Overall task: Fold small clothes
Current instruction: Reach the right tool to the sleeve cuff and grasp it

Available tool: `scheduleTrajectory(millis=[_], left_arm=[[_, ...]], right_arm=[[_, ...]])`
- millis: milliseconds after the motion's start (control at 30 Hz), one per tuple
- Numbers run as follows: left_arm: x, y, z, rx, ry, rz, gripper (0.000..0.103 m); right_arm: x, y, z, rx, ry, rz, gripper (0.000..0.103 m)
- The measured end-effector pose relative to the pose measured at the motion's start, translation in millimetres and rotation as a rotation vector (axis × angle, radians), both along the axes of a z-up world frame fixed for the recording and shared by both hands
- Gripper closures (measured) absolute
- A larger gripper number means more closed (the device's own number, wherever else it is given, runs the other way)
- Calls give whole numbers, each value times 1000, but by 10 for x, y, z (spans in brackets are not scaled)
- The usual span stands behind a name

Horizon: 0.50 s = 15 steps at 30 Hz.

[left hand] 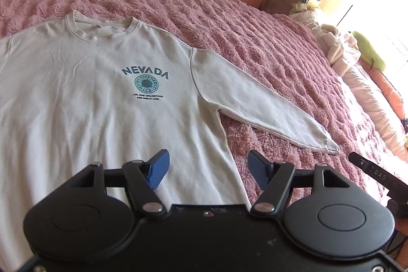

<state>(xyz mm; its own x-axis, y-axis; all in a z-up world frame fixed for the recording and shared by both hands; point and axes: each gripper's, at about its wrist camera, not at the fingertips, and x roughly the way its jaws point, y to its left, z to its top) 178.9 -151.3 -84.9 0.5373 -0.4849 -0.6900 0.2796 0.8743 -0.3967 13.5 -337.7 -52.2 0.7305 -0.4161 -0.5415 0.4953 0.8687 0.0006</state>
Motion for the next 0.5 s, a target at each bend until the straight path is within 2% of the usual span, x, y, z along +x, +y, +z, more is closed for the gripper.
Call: scheduleTrajectory(millis=[233,333,500], left_arm=[[648,-587,-295,-33,-14,-35,31],[882,-830,-430,-52,-19,-41,31],[1208,-1156,-658,-35,3,-50,31]], right_arm=[[142,-989,-467,91,-32,-154,53],[177,-1319,-639,114,-66,-209,55],[267,-1727,-915,186,-62,-289,60]])
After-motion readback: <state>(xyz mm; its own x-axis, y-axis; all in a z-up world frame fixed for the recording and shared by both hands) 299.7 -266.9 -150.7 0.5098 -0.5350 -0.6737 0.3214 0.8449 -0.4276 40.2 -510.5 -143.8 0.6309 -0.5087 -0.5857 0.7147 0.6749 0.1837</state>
